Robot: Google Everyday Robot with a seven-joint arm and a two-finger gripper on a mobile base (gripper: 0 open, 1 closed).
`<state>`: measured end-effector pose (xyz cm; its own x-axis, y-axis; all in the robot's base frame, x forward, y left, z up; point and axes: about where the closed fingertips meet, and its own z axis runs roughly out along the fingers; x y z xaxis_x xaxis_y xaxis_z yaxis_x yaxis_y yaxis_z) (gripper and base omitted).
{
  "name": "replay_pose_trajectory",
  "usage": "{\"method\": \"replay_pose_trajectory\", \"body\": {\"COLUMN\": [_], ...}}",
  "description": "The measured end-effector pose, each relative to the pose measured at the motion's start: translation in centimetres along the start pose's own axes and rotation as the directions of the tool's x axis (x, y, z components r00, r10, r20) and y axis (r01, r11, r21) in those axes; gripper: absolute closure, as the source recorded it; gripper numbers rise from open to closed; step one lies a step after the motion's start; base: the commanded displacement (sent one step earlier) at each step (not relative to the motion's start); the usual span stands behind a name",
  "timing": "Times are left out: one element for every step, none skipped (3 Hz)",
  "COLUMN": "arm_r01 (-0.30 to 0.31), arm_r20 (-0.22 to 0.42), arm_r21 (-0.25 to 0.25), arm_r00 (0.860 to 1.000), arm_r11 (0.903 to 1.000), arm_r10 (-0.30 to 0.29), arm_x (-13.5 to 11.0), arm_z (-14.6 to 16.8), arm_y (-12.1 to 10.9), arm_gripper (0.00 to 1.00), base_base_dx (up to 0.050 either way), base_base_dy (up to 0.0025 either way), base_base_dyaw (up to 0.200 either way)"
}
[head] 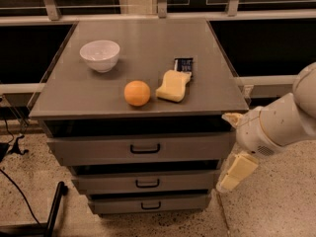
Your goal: Open top drawer
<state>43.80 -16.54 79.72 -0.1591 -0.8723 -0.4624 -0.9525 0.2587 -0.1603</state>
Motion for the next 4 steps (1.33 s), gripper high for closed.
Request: {"method": "replay_pose_trajectory", "body": {"arm_r01": [0.008, 0.013, 0.024, 0.039], "arm_r20": [0.034, 0.048, 0.058, 0.059], "arm_r21": [-0.006, -0.008, -0.005, -0.001], "arm_r00": [0.999, 0.999, 0.998, 0.997], "arm_r11": [1.0000, 0.9999, 0.9997, 0.9992], "arm_r10": [-0.007, -0.012, -0.023, -0.039], "arm_x": [0.0, -0.2, -0.5, -0.7], "arm_z": [2.8, 4.3, 5.8, 7.3], "arm_y": [-0.2, -0.4, -0.7, -1.1], "arm_gripper": [0.00, 0.00, 0.00, 0.00], "base_base_dx": [0.000, 0.000, 0.000, 0.000], "base_base_dy": [0.00000, 0.00000, 0.00000, 0.00000], "base_base_dyaw": [0.000, 0.000, 0.000, 0.000]}}
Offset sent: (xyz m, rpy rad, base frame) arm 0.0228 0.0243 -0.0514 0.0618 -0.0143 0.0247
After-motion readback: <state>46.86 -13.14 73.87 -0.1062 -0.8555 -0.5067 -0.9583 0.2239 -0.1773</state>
